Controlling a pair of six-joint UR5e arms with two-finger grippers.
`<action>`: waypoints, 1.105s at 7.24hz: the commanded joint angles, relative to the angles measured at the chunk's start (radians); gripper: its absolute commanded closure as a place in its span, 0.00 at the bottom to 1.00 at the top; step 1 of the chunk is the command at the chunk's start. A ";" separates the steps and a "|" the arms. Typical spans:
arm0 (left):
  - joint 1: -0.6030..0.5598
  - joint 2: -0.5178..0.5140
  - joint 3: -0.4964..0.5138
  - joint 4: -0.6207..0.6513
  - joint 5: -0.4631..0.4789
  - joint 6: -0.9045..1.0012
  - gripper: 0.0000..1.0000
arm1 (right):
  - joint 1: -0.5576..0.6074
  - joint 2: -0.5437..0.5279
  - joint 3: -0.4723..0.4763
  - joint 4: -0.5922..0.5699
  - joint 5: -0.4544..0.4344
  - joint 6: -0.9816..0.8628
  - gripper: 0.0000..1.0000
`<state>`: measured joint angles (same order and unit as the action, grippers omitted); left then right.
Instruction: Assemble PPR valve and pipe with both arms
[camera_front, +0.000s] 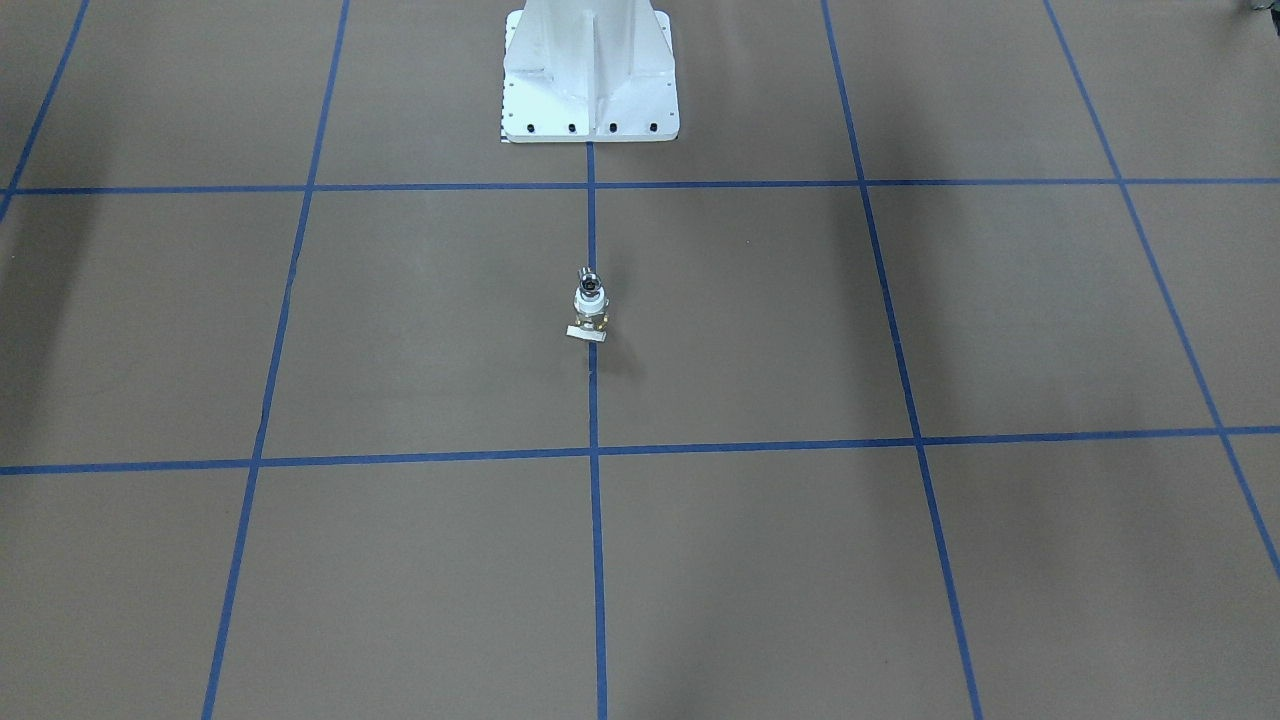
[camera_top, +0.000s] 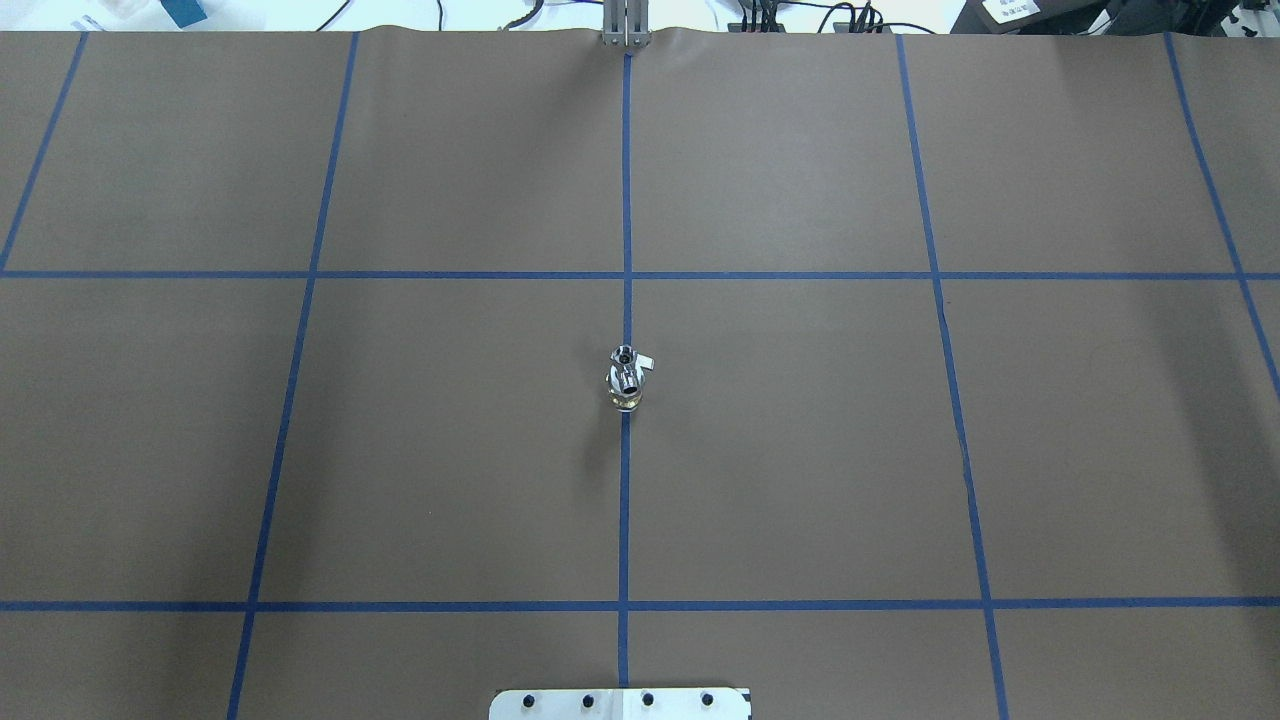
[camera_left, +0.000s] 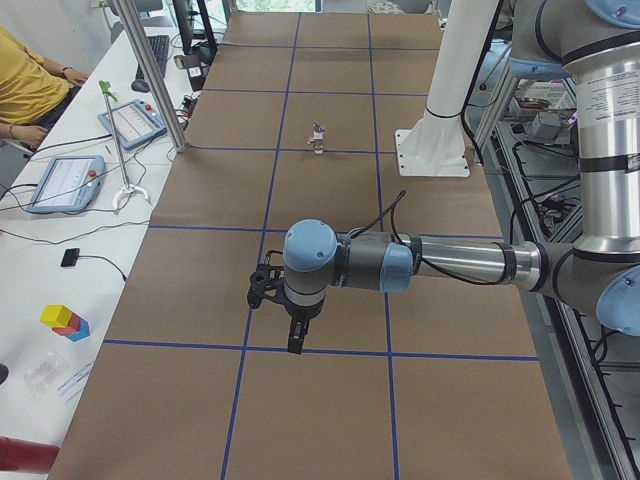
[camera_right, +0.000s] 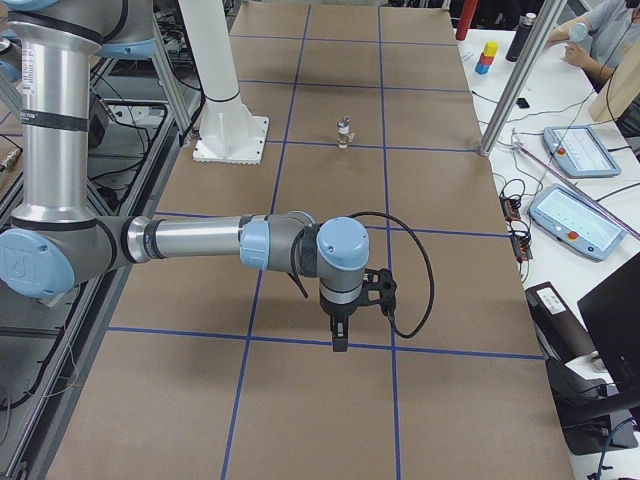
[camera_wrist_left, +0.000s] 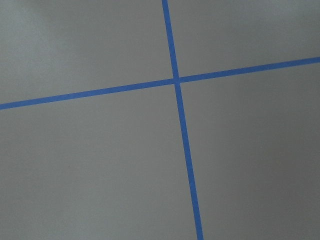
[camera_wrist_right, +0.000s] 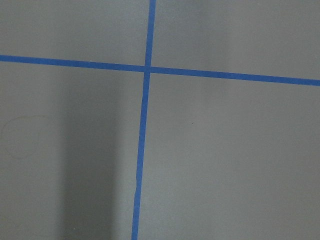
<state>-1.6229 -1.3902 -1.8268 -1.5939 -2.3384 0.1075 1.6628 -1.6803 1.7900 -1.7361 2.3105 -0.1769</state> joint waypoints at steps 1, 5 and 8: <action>0.000 0.002 0.006 0.000 0.001 0.000 0.00 | 0.000 -0.010 0.006 0.000 0.003 0.000 0.00; 0.000 0.008 0.017 0.003 0.002 0.000 0.00 | 0.000 -0.010 0.008 0.001 0.004 -0.004 0.00; 0.000 0.008 0.015 0.003 0.002 0.000 0.00 | 0.000 -0.012 0.006 0.001 0.004 -0.004 0.00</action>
<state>-1.6230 -1.3822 -1.8112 -1.5908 -2.3363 0.1070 1.6628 -1.6918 1.7965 -1.7349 2.3148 -0.1809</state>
